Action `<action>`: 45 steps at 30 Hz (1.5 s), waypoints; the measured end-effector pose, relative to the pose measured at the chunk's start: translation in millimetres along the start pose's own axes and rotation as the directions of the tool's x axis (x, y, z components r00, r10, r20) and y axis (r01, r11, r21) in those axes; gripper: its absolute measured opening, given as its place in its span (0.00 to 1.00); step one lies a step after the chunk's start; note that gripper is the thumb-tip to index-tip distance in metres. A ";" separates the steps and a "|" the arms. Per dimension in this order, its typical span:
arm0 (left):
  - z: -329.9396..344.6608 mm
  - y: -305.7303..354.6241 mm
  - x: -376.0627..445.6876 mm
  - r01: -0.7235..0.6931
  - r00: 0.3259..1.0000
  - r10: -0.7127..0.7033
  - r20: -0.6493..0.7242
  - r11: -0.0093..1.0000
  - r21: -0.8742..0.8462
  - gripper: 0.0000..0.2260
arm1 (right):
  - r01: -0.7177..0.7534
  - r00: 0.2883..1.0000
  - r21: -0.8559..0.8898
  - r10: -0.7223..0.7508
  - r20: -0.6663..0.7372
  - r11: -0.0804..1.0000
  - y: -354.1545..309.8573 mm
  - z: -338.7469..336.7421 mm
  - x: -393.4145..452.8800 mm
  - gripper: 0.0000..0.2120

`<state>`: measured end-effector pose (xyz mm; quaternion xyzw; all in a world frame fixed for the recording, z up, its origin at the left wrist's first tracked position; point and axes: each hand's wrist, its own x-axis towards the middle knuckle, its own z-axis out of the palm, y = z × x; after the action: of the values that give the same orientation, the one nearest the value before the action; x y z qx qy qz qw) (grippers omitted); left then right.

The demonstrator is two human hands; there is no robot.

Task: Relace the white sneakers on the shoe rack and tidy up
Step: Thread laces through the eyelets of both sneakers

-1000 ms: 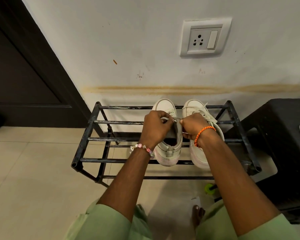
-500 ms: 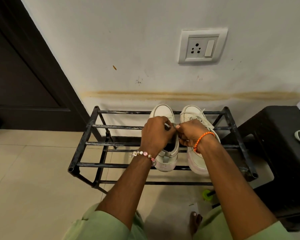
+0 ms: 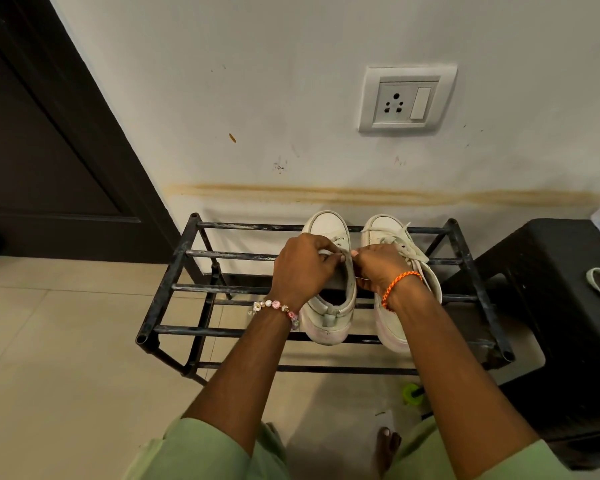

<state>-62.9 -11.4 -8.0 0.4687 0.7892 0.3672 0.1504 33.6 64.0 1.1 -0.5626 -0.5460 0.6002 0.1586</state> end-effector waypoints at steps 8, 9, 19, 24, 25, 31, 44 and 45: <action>-11.6 -16.8 8.1 0.096 0.988 -0.102 0.117 0.994 0.055 0.27 | 0.369 0.860 -0.385 -0.468 -0.202 0.846 -12.8 -6.7 -27.1 0.05; -11.7 -18.6 8.1 0.126 0.982 -0.132 0.134 0.991 0.052 0.30 | 0.414 0.832 -0.366 -0.510 -0.219 0.833 -16.8 -8.6 -29.7 0.05; -9.5 -19.4 5.6 0.179 0.976 -0.193 0.103 0.975 0.132 0.36 | 0.382 0.899 0.650 -0.428 -0.097 0.657 -65.2 -29.3 -54.6 0.15; -8.2 -19.2 7.2 0.181 0.977 -0.192 0.093 0.977 0.116 0.35 | 0.383 0.880 -0.555 -0.474 -0.024 0.739 -13.5 -15.0 -20.9 0.07; -8.3 -19.3 7.4 0.182 0.978 -0.192 0.087 0.977 0.109 0.35 | 0.343 0.912 -0.614 -0.410 0.035 0.711 -6.5 -12.8 -18.9 0.10; -8.8 -18.7 8.4 0.190 0.975 -0.198 0.101 0.978 0.087 0.35 | 0.316 0.929 -0.602 -0.368 0.040 0.734 -10.8 -15.3 -17.4 0.09; -8.8 -18.5 9.8 0.229 0.963 -0.243 0.118 0.966 0.116 0.36 | 0.521 0.853 -0.030 -0.522 -0.008 0.853 -32.1 -33.7 -28.9 0.11; -9.0 -18.1 10.1 0.230 0.962 -0.244 0.121 0.966 0.118 0.36 | 0.532 0.847 0.024 -0.532 0.006 0.847 -33.0 -34.7 -31.8 0.11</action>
<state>-84.7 -12.1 -13.9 0.4016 0.8455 0.2731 0.2220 59.1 66.6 52.5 -0.3841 -0.6748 0.5421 0.3213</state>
